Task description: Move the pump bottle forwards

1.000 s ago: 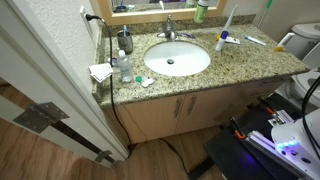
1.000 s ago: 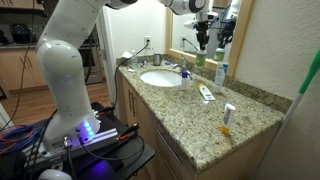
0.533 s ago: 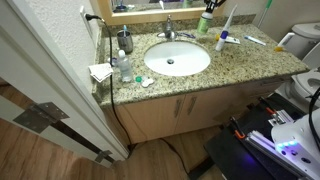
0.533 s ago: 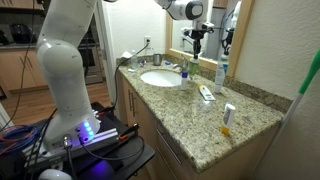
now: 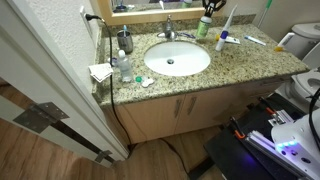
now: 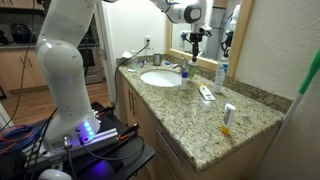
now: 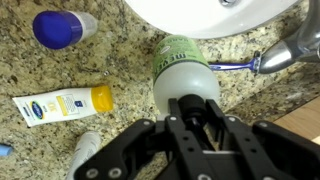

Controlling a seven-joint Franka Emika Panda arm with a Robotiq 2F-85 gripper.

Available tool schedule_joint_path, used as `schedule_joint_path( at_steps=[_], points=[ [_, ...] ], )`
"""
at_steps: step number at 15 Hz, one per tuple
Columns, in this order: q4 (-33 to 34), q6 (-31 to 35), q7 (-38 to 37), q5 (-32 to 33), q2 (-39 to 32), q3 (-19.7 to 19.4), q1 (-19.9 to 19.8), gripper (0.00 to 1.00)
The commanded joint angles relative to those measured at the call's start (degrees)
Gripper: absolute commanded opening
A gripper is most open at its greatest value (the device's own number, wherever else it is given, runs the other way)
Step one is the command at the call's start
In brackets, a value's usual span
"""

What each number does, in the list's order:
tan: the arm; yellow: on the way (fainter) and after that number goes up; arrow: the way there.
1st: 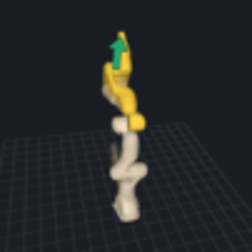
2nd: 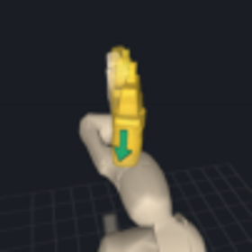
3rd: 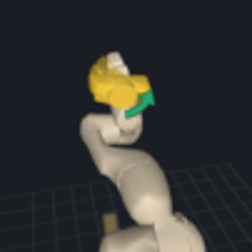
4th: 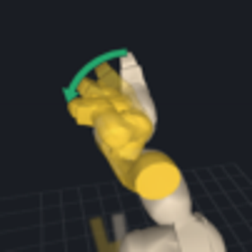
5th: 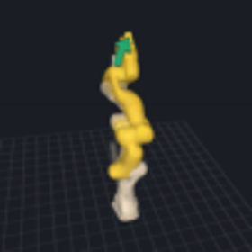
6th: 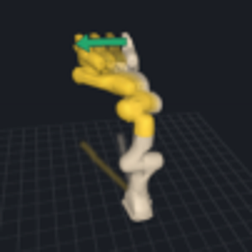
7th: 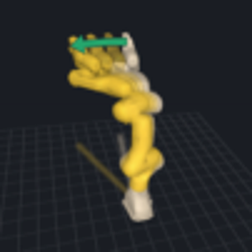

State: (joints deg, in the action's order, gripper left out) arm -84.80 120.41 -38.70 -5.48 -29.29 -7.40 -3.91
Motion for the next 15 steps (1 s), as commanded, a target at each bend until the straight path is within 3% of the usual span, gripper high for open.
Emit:
schedule_joint_path(
  at_steps=[1, 7, 15],
  points=[
    [-0.3, 1.7, -2.9, 1.7, -1.5, -1.1, 1.5, 0.08],
    [-2.4, 5.5, -9.0, 5.6, -1.5, -2.5, 3.5, 0.08],
    [-6.4, 5.7, -13.9, 8.3, 0.3, -2.2, 5.2, 0.08]
  ],
)
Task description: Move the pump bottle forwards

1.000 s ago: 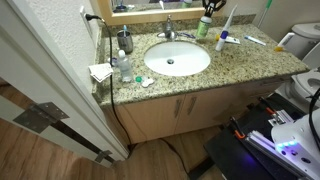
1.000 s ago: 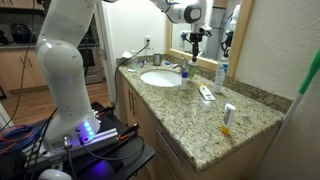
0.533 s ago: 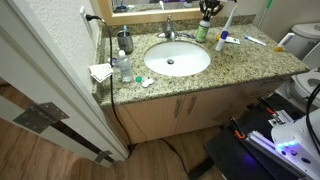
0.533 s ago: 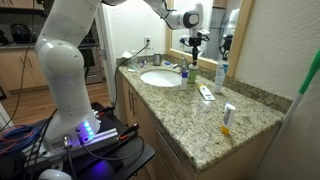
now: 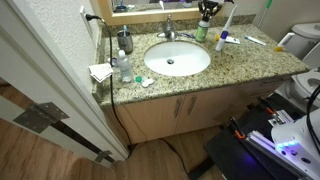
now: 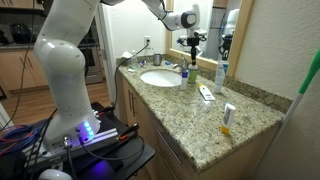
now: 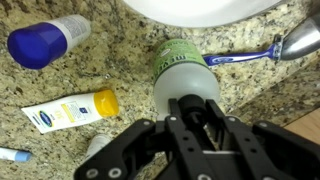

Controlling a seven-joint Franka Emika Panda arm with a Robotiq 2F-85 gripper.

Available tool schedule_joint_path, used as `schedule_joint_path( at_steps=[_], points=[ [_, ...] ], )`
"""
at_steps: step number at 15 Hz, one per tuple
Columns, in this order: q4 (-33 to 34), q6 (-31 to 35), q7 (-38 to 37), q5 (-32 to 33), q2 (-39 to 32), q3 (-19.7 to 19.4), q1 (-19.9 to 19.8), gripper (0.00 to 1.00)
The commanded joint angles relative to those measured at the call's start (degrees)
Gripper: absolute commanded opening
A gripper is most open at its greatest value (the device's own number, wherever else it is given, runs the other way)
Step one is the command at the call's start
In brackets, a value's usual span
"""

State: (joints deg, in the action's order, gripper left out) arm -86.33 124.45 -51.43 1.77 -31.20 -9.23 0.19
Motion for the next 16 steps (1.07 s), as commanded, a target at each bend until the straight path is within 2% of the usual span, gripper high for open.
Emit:
schedule_joint_path(
  at_steps=[1, 16],
  points=[
    [-5.2, 1.6, -1.5, 1.2, 2.3, -0.4, 1.2, 0.08],
    [-7.7, 1.1, -2.3, 0.4, 4.2, 0.4, 0.9, 0.08]
  ],
)
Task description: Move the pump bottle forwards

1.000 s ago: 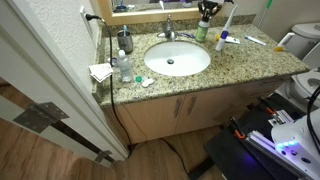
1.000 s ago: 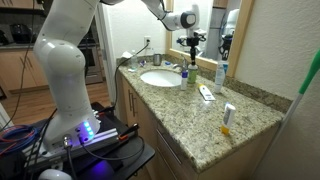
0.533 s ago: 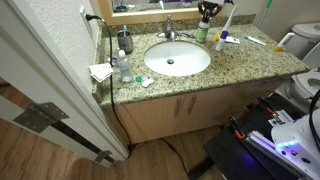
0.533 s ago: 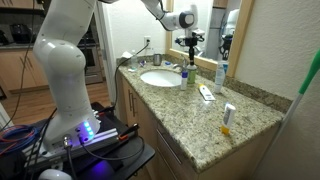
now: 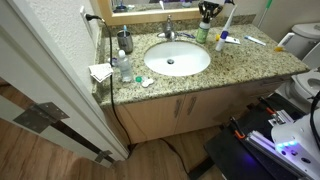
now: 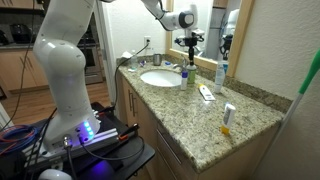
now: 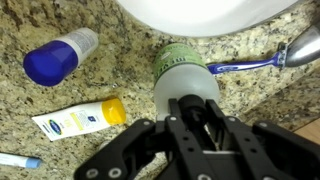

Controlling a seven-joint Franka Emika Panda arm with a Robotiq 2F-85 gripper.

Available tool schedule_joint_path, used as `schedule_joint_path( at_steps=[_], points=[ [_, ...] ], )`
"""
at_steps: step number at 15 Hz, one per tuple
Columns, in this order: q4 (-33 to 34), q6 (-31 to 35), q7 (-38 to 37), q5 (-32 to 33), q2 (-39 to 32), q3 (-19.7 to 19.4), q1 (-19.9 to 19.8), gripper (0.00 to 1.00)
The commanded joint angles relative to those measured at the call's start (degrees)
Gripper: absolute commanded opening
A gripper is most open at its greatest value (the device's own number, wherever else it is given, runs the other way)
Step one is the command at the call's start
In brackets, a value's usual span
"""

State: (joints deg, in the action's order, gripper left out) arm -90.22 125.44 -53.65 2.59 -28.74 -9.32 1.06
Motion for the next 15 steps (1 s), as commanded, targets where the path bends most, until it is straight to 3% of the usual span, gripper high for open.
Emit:
schedule_joint_path(
  at_steps=[1, 14, 15],
  points=[
    [-3.8, 0.1, -0.1, -0.5, 1.7, 0.5, 0.0, 0.08],
    [-3.5, -1.5, 0.3, -1.6, 1.7, 0.9, -0.3, 0.08],
    [-3.4, -1.0, -0.3, -1.1, 1.5, 0.5, -0.2, 0.19]
  ],
)
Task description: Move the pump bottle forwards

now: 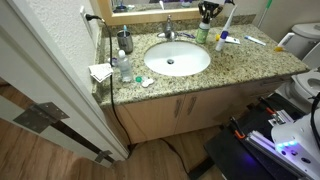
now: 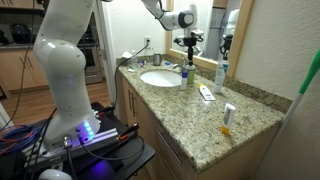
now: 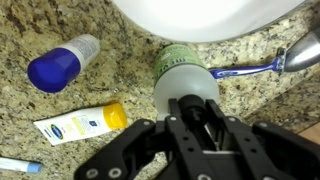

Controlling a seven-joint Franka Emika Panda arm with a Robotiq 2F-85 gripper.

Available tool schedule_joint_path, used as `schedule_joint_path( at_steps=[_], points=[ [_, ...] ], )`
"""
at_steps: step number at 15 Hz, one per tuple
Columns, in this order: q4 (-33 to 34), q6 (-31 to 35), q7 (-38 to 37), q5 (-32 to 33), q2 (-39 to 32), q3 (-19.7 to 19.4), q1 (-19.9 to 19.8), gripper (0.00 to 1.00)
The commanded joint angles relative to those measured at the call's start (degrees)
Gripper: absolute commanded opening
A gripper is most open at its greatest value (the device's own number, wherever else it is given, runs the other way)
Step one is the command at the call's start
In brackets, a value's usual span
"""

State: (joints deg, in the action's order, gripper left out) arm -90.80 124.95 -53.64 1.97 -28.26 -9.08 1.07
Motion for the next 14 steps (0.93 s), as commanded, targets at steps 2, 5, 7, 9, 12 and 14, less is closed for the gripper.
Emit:
schedule_joint_path(
  at_steps=[2, 5, 7, 9, 12, 14],
  points=[
    [-2.5, -1.1, -0.2, -1.0, 0.7, 0.3, -0.5, 0.56],
    [-2.6, -1.8, 0.2, -1.4, 0.9, 0.4, -0.8, 0.77],
    [-2.6, -2.1, 0.4, -1.5, 1.1, 0.4, -1.0, 0.92],
    [-2.9, -2.1, 0.7, -1.4, 1.5, 0.4, -1.0, 1.00],
    [-3.3, -1.7, 0.9, -1.1, 2.0, 0.3, -1.0, 1.00],
    [-3.4, -1.4, 1.2, -1.2, 2.5, 0.4, -1.0, 1.00]
  ],
)
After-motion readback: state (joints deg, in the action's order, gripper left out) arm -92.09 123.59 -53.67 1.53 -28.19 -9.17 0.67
